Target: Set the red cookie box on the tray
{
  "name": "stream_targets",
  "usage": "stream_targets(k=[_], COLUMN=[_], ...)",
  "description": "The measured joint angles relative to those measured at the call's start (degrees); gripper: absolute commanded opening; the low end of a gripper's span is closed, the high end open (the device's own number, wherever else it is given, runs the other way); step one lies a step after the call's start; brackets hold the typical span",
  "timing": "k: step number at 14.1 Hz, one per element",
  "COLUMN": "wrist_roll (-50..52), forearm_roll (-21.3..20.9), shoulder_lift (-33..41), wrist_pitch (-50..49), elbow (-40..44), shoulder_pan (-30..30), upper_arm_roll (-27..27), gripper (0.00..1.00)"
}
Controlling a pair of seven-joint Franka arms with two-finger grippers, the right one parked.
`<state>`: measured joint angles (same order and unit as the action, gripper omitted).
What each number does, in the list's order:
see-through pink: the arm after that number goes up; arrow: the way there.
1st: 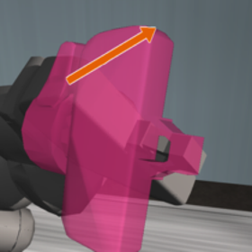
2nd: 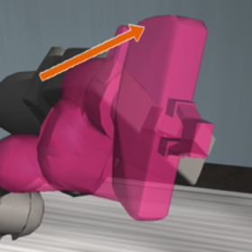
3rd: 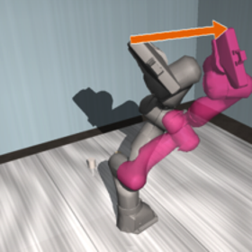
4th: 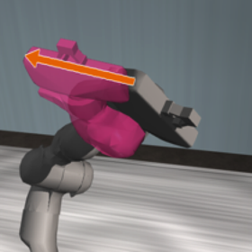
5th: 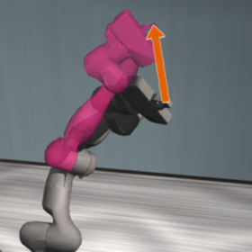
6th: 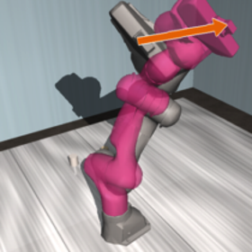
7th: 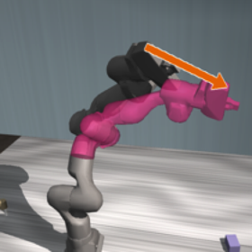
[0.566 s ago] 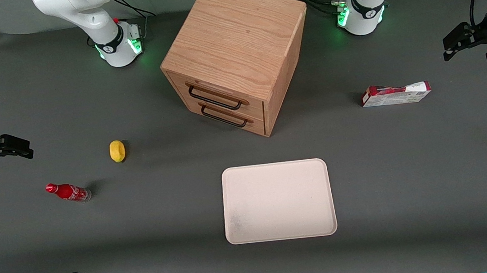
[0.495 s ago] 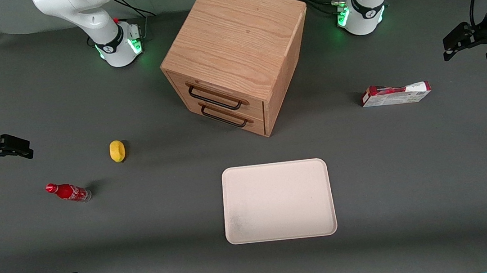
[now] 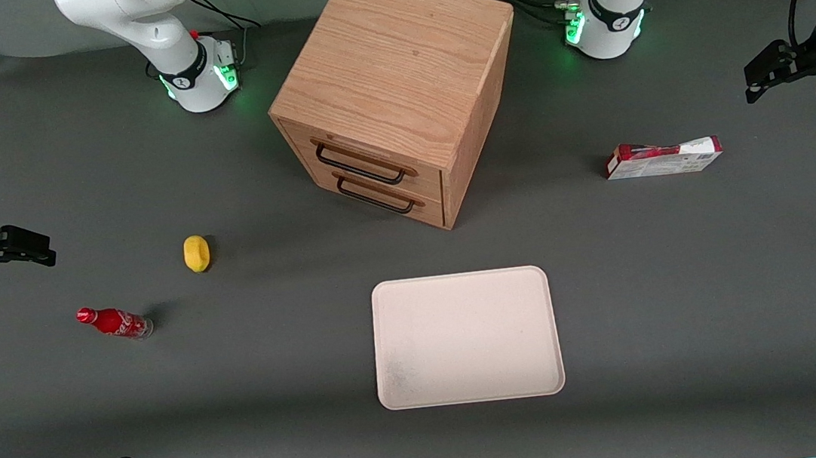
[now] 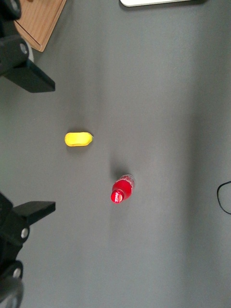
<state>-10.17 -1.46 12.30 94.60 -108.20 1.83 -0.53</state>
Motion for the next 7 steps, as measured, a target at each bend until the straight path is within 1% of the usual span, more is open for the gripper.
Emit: stream_targets(k=[2,4,5,7], wrist_roll=[0.0,-0.3,-1.8,-9.2], forearm_roll=[-0.1,-0.2,-0.2,-0.6], shoulder_lift=[-0.8,-1.5,-1.7,-1.8], wrist_pitch=[-2.0,-1.8,-0.9,3.9], elbow=[-1.4,-4.2,-6.0,-10.4], shoulder_pan=[0.0,0.0,0.0,0.0], upper_arm_roll=[0.0,0.0,0.0,0.3], gripper=[1.00,1.00,1.00,1.00])
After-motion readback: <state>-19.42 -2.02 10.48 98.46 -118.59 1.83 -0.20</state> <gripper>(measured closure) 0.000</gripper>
